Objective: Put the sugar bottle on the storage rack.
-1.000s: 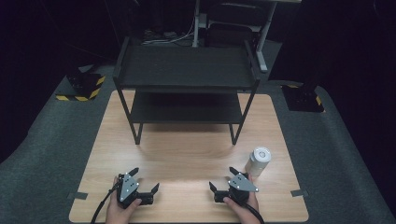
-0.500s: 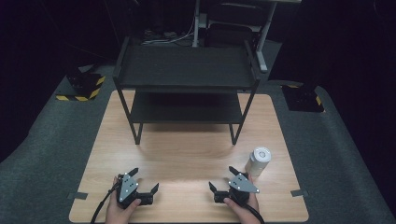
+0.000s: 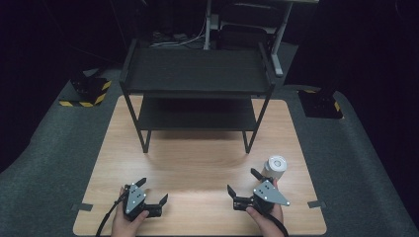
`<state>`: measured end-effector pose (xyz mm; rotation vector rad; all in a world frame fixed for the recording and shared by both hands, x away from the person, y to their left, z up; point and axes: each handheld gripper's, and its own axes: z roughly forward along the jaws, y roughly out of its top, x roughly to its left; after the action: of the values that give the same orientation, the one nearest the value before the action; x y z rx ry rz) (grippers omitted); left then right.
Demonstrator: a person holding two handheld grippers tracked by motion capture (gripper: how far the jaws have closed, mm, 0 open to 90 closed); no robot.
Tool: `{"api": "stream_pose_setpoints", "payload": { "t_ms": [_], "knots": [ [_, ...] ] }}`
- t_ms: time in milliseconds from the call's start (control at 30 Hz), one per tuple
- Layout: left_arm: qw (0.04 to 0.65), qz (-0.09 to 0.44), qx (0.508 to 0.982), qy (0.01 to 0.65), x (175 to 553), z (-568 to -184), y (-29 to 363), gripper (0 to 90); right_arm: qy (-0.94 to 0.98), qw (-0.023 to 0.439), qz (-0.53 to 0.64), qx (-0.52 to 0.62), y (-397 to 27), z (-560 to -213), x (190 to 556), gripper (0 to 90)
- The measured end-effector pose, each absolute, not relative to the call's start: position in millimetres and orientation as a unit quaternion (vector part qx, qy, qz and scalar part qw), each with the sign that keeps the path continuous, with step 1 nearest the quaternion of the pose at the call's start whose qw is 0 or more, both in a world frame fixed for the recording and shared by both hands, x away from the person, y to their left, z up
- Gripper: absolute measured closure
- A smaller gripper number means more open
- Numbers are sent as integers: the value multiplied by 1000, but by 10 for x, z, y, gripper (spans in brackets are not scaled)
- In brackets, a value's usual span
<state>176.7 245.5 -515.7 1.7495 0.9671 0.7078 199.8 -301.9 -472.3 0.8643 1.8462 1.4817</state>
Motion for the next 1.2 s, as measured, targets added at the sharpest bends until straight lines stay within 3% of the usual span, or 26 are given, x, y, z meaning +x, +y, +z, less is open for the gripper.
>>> {"api": "stream_pose_setpoints", "payload": {
  "t_ms": [667,1200],
  "knots": [
    [489,289,720,398,1771,-5155,2460,5,631,398,535,396,-3323,-4622,1780,1],
    [490,290,720,397,1765,-5161,2460,5,639,398,496,433,-3443,-4913,2075,6]
  ]
}}
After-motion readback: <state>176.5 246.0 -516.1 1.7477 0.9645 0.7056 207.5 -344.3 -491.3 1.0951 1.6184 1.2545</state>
